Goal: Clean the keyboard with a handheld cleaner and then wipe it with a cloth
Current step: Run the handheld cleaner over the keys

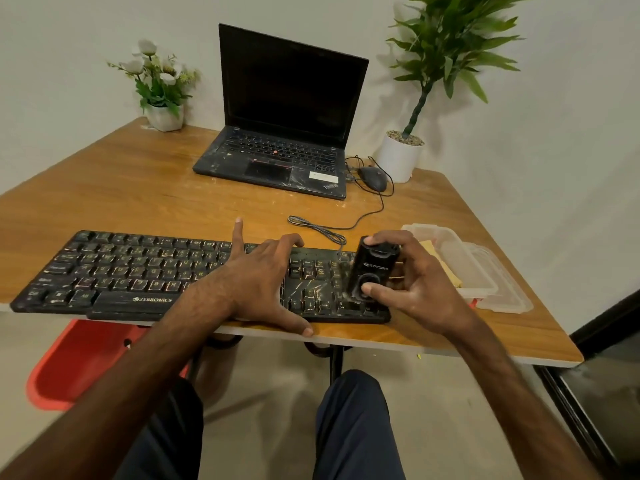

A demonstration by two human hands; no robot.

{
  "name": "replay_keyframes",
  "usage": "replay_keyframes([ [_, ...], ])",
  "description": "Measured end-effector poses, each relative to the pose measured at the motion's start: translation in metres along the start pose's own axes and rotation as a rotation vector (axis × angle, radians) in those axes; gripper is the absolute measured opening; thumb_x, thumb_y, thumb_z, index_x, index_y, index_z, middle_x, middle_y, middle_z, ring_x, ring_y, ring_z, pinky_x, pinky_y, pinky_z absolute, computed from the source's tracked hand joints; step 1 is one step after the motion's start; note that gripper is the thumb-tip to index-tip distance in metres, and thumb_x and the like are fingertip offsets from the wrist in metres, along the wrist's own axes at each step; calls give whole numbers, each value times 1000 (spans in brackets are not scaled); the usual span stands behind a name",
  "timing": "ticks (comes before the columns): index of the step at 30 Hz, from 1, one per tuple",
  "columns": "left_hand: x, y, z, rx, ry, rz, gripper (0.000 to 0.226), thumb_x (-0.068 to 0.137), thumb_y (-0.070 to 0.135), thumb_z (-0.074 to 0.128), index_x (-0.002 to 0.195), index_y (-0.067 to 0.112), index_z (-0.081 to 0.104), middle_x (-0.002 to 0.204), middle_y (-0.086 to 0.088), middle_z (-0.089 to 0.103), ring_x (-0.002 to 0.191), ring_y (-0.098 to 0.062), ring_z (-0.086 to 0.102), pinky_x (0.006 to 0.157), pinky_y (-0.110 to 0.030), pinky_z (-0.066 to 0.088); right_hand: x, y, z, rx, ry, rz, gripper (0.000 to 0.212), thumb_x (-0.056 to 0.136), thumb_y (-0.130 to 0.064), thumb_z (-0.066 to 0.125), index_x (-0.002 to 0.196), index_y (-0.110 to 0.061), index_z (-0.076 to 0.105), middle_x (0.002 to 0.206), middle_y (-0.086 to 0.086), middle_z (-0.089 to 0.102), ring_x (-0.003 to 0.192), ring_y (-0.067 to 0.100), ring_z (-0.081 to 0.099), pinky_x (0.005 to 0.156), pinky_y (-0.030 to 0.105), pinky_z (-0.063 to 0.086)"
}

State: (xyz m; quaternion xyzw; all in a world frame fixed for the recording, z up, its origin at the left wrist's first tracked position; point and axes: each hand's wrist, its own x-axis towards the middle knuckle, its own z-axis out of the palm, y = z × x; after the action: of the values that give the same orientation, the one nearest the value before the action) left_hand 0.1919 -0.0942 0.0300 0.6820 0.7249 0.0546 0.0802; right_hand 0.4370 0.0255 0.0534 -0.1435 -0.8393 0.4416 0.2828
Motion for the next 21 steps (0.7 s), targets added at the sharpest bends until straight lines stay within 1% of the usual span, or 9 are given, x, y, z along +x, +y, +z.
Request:
replay_keyframes([
  [1,0,0,0,-2,3,-1,139,49,98,56,151,22,-1,158,-1,34,148,-18,29,109,-68,-26,-3,0,-8,-16,-5,4,63,78,6,77,121,-32,54,118,-16,54,110,18,58,77,37,60],
  [3,0,0,0,-9,3,-4,138,49,98,56,150,23,-1,158,-1,35,148,-18,29,109,-68,-26,-7,0,-17,-33,-8,6,64,77,7,77,120,-34,54,116,-19,54,109,17,58,76,40,61],
  [5,-1,1,-1,-8,-6,-6,137,51,96,59,150,22,1,158,-1,35,148,-18,29,109,-68,-26,-7,0,-10,-11,-18,3,63,78,7,77,121,-33,54,117,-17,54,110,16,58,77,40,61],
  [9,-1,4,-3,11,-17,-6,137,52,95,59,151,22,1,159,-1,33,149,-18,27,109,-68,-25,0,2,17,-9,-7,-31,62,79,2,77,124,-32,53,122,-13,53,113,16,57,80,31,58],
  [13,-2,7,-6,9,-31,-9,139,52,94,61,153,21,0,159,-2,32,149,-19,27,109,-69,-25,17,0,24,-106,17,-19,61,82,-9,77,127,-39,50,118,-24,53,111,11,60,76,38,61],
  [16,-1,5,-6,7,-21,-10,140,50,96,58,152,20,0,159,-2,32,149,-19,27,109,-69,-24,31,0,19,-171,76,-8,60,83,-9,76,127,-37,49,123,-20,53,111,6,59,78,38,62],
  [17,-2,5,-5,4,-18,-11,140,50,96,57,152,20,-1,159,-2,33,149,-19,28,109,-69,-24,32,-1,18,-179,69,1,59,83,-9,76,127,-37,49,124,-17,52,111,6,59,78,38,61],
  [19,-2,4,-4,2,-18,-14,140,51,95,59,152,21,-2,158,-2,33,149,-19,28,109,-69,-23,25,-8,18,-150,-11,5,57,83,-9,76,127,-36,50,125,-13,52,111,8,60,78,38,61],
  [21,-2,4,-2,2,-9,-14,139,52,95,61,151,21,-2,158,-3,34,149,-19,28,110,-69,-22,12,-13,17,-113,-138,-9,56,84,-8,75,127,-33,51,125,-17,52,112,11,61,79,35,61],
])
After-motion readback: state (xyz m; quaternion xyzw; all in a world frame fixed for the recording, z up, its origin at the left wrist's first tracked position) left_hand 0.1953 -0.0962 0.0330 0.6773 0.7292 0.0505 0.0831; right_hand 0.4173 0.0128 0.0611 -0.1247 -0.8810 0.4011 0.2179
